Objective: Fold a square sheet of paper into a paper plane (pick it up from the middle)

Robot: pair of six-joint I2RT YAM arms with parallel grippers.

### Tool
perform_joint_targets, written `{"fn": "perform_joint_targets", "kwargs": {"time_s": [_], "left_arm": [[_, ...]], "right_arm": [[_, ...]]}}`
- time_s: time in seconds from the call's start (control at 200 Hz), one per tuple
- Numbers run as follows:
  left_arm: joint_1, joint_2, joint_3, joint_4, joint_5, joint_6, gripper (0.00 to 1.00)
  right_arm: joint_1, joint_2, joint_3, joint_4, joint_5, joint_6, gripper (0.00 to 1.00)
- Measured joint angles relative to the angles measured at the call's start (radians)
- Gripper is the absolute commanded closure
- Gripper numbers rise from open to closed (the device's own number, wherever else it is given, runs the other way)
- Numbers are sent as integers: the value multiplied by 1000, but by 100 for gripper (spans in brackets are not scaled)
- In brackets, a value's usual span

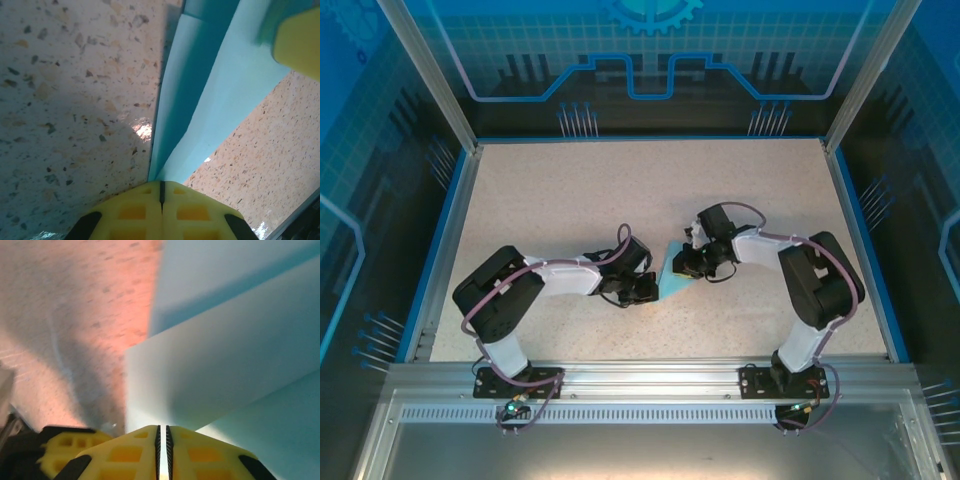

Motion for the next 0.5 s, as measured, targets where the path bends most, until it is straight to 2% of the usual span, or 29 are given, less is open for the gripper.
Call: {"fn": "perform_joint_targets", "kwargs": {"time_s": [0.135,0.5], "left_arm": [[0,-1,-2,3,0,0,100],[0,-1,-2,5,1,-16,100]], "right_arm": [[51,-52,-33,56,3,0,92],[115,-4,-62,94,2,11,97]]}}
